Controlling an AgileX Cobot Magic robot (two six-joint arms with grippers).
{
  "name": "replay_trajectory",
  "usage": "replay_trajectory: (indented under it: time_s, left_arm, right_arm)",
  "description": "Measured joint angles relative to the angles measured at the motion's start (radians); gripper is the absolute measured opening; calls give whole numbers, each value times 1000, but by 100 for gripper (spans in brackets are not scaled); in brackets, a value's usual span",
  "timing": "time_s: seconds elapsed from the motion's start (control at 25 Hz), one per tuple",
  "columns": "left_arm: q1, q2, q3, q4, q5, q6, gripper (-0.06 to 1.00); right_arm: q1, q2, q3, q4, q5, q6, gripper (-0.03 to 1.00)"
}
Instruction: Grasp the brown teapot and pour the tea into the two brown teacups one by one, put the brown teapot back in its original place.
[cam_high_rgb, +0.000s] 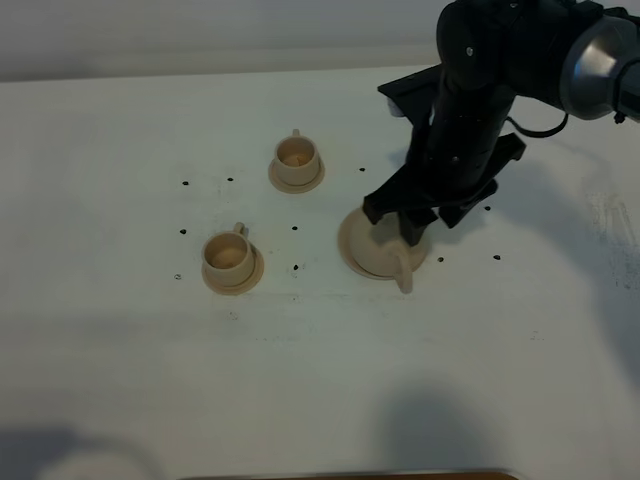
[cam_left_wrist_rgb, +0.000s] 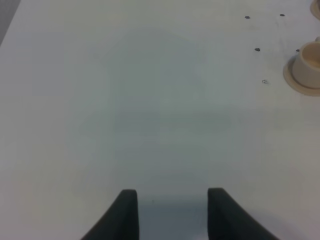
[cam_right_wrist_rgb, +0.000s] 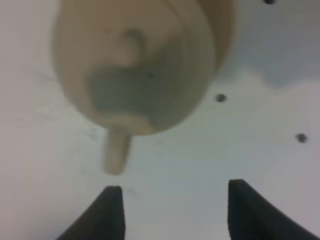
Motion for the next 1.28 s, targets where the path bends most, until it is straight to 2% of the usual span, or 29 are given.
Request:
replay_trajectory:
  time_s: [0.4,0.72,1.28]
  left_arm:
    - [0,0,0,0,0,0,31]
    - [0,0,0,0,0,0,31]
    - [0,0,0,0,0,0,31]
  right_arm:
    - [15,28,0,23,-13,1,47]
    - [21,54,0,-18,-26,53,47]
    - [49,91,0,-29,-36,86,47]
